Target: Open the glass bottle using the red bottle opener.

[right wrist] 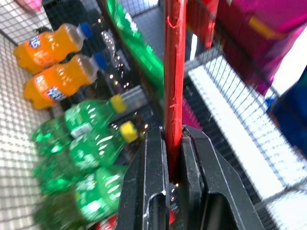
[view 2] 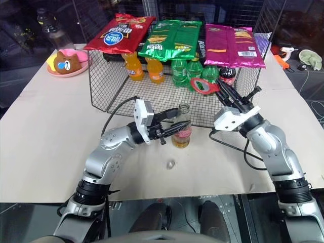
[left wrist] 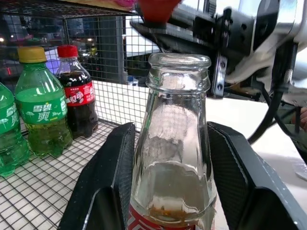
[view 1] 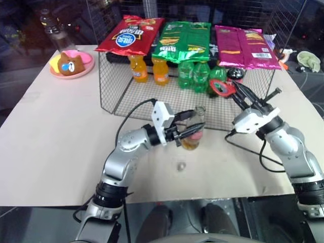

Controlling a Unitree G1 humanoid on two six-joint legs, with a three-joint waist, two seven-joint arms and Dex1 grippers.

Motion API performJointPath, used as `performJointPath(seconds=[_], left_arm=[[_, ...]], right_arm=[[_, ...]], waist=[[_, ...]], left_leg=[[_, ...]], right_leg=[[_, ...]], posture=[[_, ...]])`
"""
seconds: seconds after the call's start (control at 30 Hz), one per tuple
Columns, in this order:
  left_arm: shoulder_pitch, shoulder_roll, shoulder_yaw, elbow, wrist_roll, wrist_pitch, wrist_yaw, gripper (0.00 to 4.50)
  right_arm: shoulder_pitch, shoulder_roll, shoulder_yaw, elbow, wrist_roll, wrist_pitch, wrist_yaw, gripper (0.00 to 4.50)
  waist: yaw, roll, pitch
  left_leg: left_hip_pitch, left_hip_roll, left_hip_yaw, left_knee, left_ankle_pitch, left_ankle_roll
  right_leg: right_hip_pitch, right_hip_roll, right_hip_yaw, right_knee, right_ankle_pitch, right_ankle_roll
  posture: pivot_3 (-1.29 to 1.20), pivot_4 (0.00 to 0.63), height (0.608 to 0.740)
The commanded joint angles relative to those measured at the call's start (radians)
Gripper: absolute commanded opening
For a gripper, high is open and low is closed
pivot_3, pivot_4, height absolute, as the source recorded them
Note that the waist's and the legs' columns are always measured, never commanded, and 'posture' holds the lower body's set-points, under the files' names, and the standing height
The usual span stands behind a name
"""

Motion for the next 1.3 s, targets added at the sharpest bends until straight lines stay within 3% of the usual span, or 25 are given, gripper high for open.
performJointPath(seconds=[0.03, 0.1, 0.43, 0.6, 0.7, 0.87, 0.97, 1.03, 1.1, 1.23, 1.3], left_arm=[[0.014, -0.001, -0.011, -0.014, -0.007, 0.003, -0.001, 3.63], [0.015, -0.001, -0.011, -0.015, -0.005, 0.002, 0.001, 4.47], [0.028, 0.009, -0.004, -0.029, -0.009, 0.001, -0.001, 4.47], [0.063, 0.051, 0.014, -0.082, -0.024, 0.013, -0.016, 4.47], [0.085, 0.089, 0.01, -0.117, -0.03, 0.027, -0.031, 4.47], [0.12, 0.121, 0.013, -0.15, -0.048, 0.049, -0.04, 4.47], [0.146, 0.144, 0.021, -0.157, -0.055, 0.053, -0.042, 4.47], [0.175, 0.172, 0.028, -0.155, -0.055, 0.059, -0.05, 4.5], [0.214, 0.2, 0.04, -0.158, -0.068, 0.076, -0.059, 4.5], [0.298, 0.243, 0.077, -0.185, -0.085, 0.072, -0.067, 4.5], [0.323, 0.254, 0.091, -0.189, -0.082, 0.061, -0.065, 4.5]], right_arm=[[0.014, 0.007, -0.026, -0.031, 0.011, 0.002, -0.013, 0.0], [0.021, 0.01, -0.027, -0.036, 0.011, 0.004, -0.013, 0.0], [0.045, 0.036, -0.034, -0.042, 0.071, 0.06, 0.011, 0.0], [0.145, 0.051, -0.02, -0.172, 0.382, 0.354, 0.237, 0.0], [0.214, 0.051, -0.041, -0.292, 0.619, 0.635, 0.324, 0.0], [0.276, 0.006, -0.111, -0.45, 0.973, 1.127, 0.34, 0.0], [0.283, -0.017, -0.135, -0.462, 1.037, 1.254, 0.325, 0.0], [0.305, -0.045, -0.134, -0.459, 1.039, 1.285, 0.337, 0.86], [0.324, -0.066, -0.133, -0.456, 1.04, 1.295, 0.355, 1.43], [0.337, -0.088, -0.165, -0.429, 1.027, 1.281, 0.357, 3.29], [0.351, -0.107, -0.175, -0.425, 1.017, 1.269, 0.374, 3.29]], waist=[[-0.001, 0.001, 0.001], [-0.002, 0.0, 0.002], [-0.002, 0.0, 0.002], [-0.001, 0.001, 0.003], [-0.001, 0.001, 0.003], [0.001, 0.002, 0.004], [-0.001, 0.002, 0.004], [0.0, 0.002, 0.004], [0.0, 0.002, 0.004], [0.0, 0.002, 0.005], [0.001, 0.002, 0.005]], left_leg=[[-0.001, 0.0, 0.001, 0.0, 0.0, 0.0], [-0.003, 0.0, 0.001, 0.0, 0.0, 0.0], [-0.004, 0.0, 0.002, -0.002, 0.0, 0.0], [-0.004, 0.001, 0.002, -0.004, 0.0, 0.0], [-0.005, 0.001, 0.002, -0.005, 0.0, 0.0], [-0.005, 0.001, 0.001, -0.005, 0.0, 0.0], [-0.005, 0.002, 0.001, -0.006, -0.001, 0.001], [-0.005, 0.002, 0.001, -0.007, -0.001, 0.001], [-0.005, 0.001, 0.001, -0.008, -0.001, 0.001], [-0.005, 0.001, 0.001, -0.01, 0.0, 0.001], [-0.005, 0.001, 0.001, -0.01, 0.0, 0.001]], right_leg=[[-0.001, 0.0, 0.001, 0.0, 0.0, 0.0], [-0.005, 0.0, 0.001, 0.001, 0.0, 0.0], [-0.007, 0.0, 0.002, 0.0, 0.0, 0.0], [-0.007, 0.0, 0.002, -0.001, 0.0, 0.0], [-0.007, 0.0, 0.002, -0.002, 0.0, 0.0], [-0.007, -0.002, 0.002, -0.003, 0.0, 0.0], [-0.007, -0.002, 0.002, -0.003, 0.0, 0.0], [-0.007, -0.001, 0.001, -0.003, 0.0, 0.0], [-0.007, -0.001, 0.001, -0.004, 0.0, 0.0], [-0.007, -0.001, 0.001, -0.007, 0.0, 0.0], [-0.007, -0.001, 0.001, -0.007, 0.0, 0.0]], posture=[[0.0, 0.15, 0.74], [0.0, 0.15, 0.74], [0.0, 0.15, 0.74], [0.0, 0.15, 0.74], [0.0, 0.15, 0.74], [0.0, 0.15, 0.74], [0.0, 0.15, 0.74], [0.0, 0.15, 0.74], [0.0, 0.15, 0.74], [0.0, 0.15, 0.74], [0.0, 0.15, 0.74]])
